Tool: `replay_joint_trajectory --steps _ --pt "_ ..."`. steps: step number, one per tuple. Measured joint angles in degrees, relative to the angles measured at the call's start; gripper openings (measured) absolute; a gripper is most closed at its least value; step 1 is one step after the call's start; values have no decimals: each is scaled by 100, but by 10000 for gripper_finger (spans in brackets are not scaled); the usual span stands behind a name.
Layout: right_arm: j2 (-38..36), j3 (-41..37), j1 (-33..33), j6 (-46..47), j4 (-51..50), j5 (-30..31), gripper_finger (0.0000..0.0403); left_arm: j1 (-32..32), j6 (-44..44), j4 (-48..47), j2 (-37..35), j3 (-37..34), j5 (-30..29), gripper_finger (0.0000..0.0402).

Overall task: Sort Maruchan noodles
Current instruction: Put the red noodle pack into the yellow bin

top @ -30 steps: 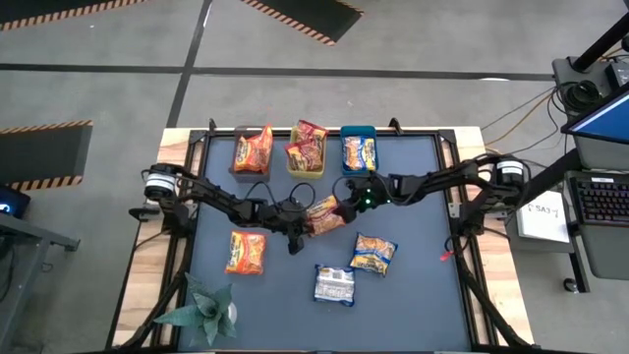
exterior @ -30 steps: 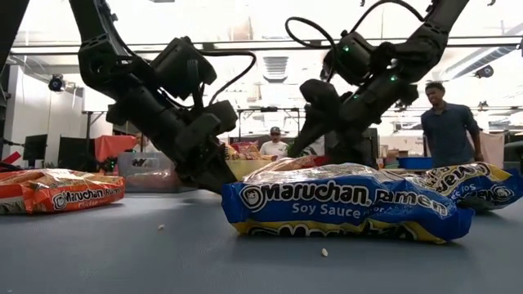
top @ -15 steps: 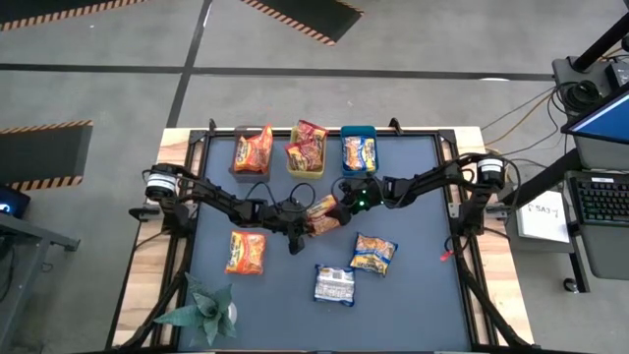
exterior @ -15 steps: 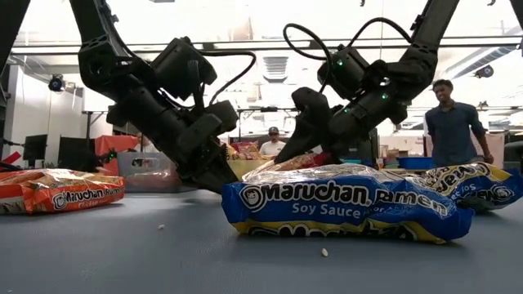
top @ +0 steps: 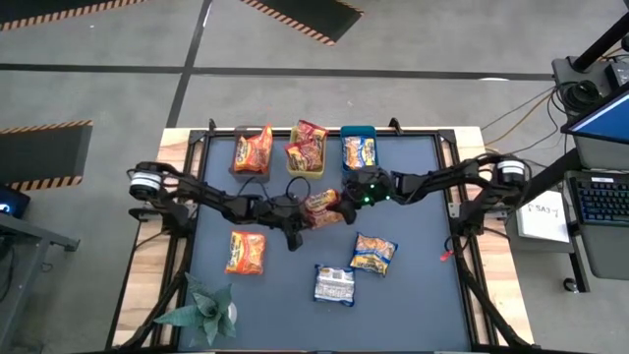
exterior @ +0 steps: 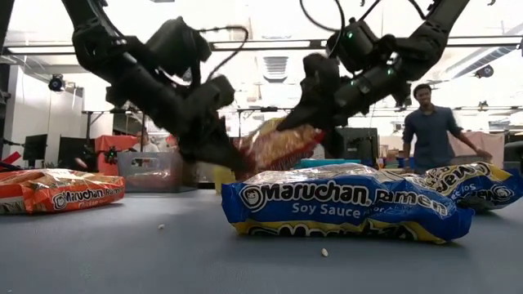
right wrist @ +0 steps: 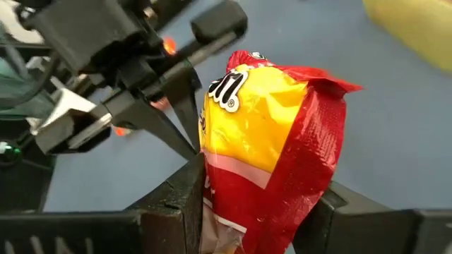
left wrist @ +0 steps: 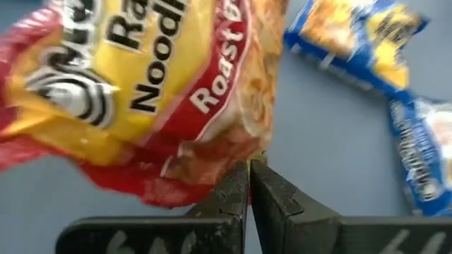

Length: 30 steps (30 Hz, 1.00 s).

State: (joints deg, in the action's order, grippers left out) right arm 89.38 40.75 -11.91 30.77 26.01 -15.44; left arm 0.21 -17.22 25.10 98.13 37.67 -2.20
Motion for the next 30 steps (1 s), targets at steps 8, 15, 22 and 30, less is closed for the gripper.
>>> replay_joint_trajectory --steps 8,15,22,30 --pt "-644 0 -90 -393 -19 257 141 0 904 -11 -1066 0 2 0" --pt "-867 265 -191 -899 -47 933 141 -2 2735 187 -2255 2 -38 0" --pt "-455 1585 -384 -1981 -1706 1216 141 -18 3833 237 -3063 -9 -700 0" --pt "373 3679 -740 -4135 -4405 1561 141 -31 4053 171 -3712 -119 -2150 0"
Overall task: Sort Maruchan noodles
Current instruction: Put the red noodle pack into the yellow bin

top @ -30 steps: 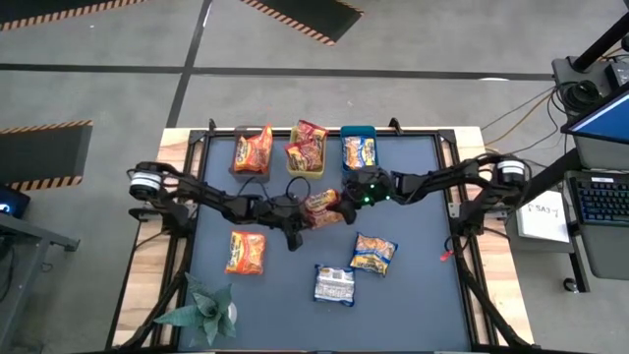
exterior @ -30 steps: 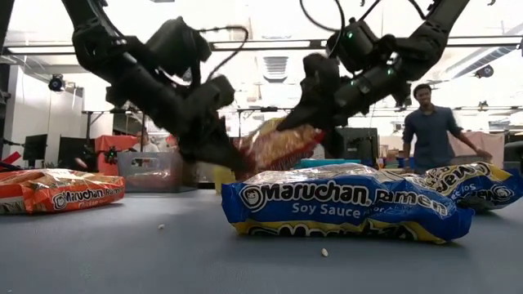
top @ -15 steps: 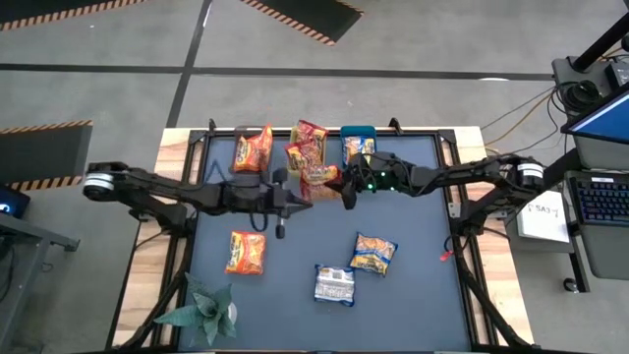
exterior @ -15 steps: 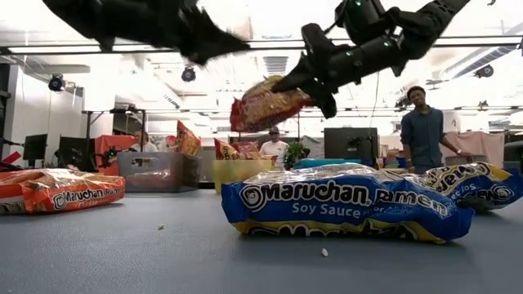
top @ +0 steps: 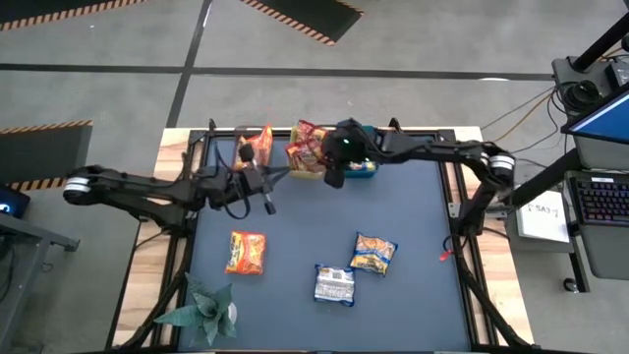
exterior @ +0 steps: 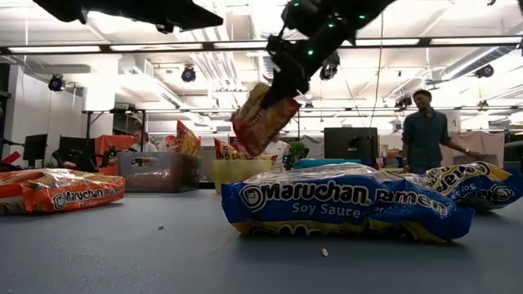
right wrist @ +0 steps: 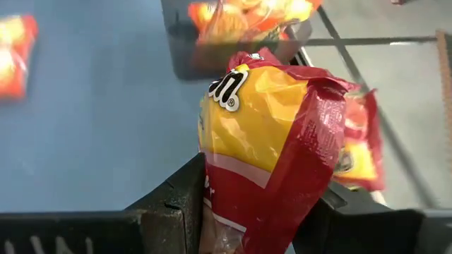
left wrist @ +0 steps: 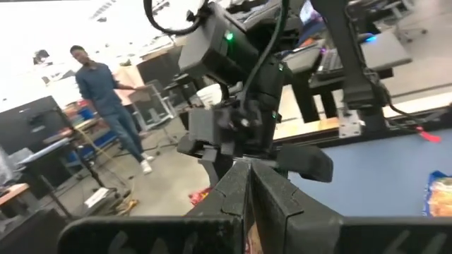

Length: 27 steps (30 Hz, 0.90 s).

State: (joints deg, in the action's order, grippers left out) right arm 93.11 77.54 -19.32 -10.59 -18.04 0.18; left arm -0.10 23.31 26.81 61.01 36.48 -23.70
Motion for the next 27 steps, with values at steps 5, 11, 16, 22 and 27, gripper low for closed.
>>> replay_joint_trajectory --steps 5,11,16,22,27 --pt "580 964 -143 -1327 -864 -14 141 4 -52 -97 -390 -149 -171 0" --pt "1178 1733 -179 -2331 -1470 -4 141 4 -131 -255 -745 -351 -182 0" --pt "1616 2328 -172 -2590 -2253 -15 141 4 -133 -259 -947 -498 -180 0" --pt "2038 2870 -172 -2256 -2401 -14 141 4 -133 -242 -995 -503 -173 0" --pt "2399 3430 -168 -2410 -2874 -12 160 4 -133 -242 -992 -504 -171 0"
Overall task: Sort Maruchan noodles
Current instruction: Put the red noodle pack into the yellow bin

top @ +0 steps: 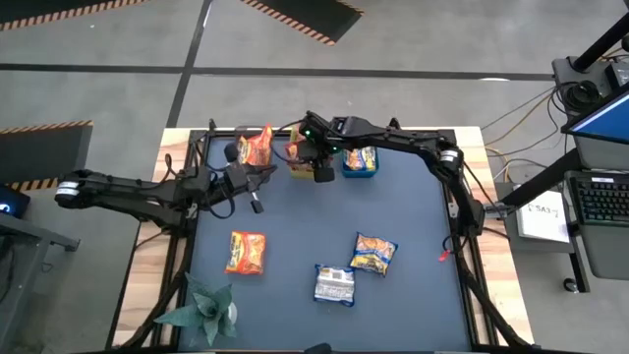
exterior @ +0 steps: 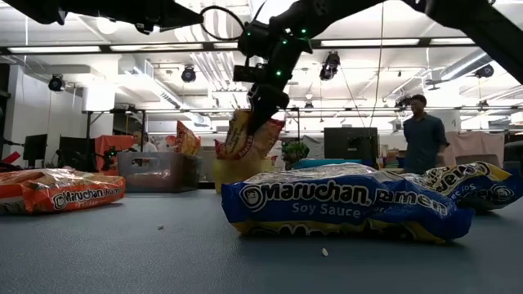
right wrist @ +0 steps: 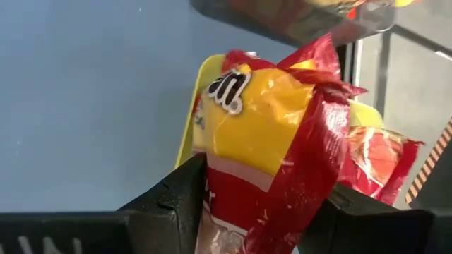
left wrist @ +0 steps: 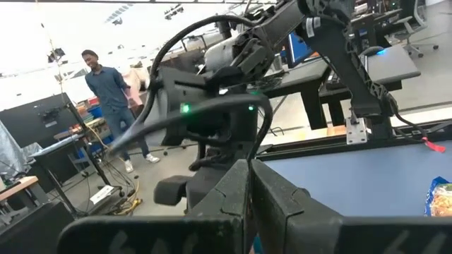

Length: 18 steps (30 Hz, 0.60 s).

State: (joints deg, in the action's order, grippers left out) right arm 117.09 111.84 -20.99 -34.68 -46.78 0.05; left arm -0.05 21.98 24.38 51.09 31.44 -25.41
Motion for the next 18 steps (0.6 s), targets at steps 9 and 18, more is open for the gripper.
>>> replay_joint_trajectory --steps 9,18 --pt "272 709 -2 -89 -507 11 173 0 0 0 0 0 2 0" --pt "278 812 6 328 -175 -186 138 0 0 0 0 1 4 0"
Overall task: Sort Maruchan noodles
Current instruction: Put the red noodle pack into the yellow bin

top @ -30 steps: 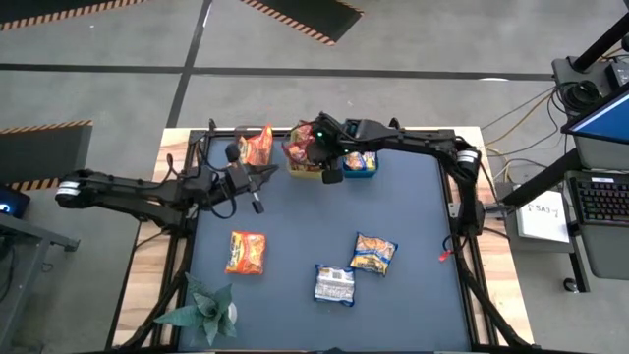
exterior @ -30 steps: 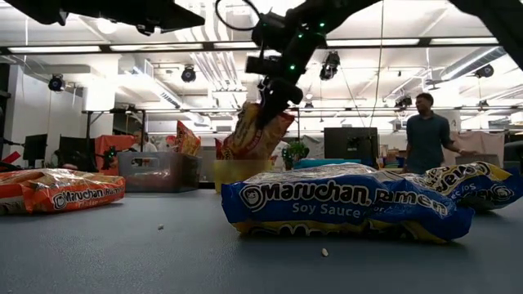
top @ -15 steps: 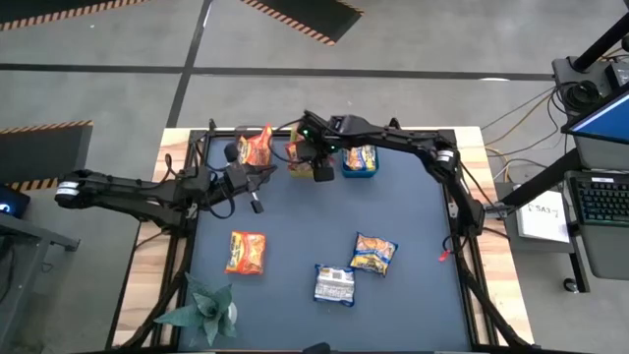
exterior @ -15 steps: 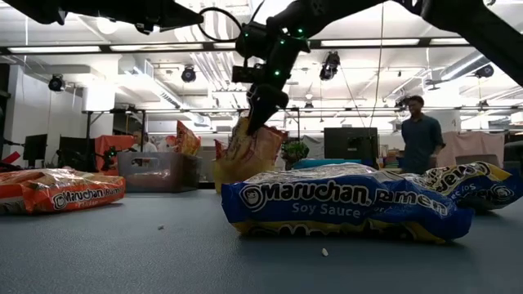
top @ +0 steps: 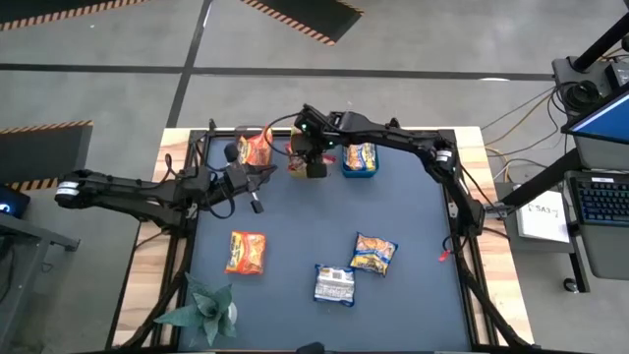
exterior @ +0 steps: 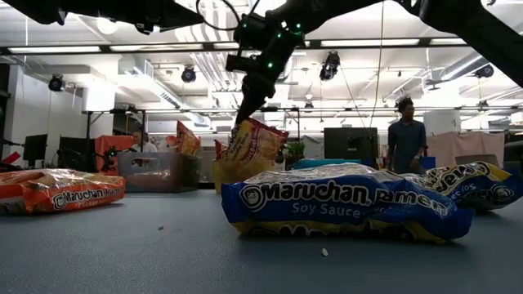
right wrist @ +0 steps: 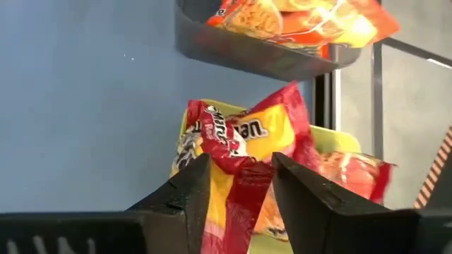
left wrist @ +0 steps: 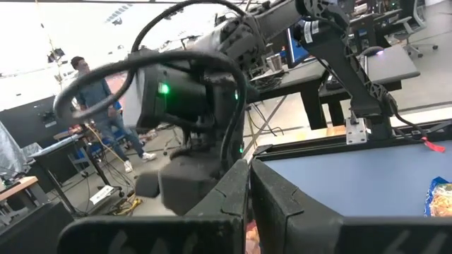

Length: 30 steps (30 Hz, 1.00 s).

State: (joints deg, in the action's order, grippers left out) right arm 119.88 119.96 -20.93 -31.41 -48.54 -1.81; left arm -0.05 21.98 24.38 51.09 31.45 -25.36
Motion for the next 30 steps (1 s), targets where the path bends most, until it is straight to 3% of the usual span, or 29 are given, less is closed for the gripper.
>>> replay_joint_trajectory --steps 18,30 --pt "643 -118 130 241 902 -115 37 0 0 -9 2 0 4 0" --pt "599 -129 132 330 1145 -103 52 0 0 -4 2 1 11 0"
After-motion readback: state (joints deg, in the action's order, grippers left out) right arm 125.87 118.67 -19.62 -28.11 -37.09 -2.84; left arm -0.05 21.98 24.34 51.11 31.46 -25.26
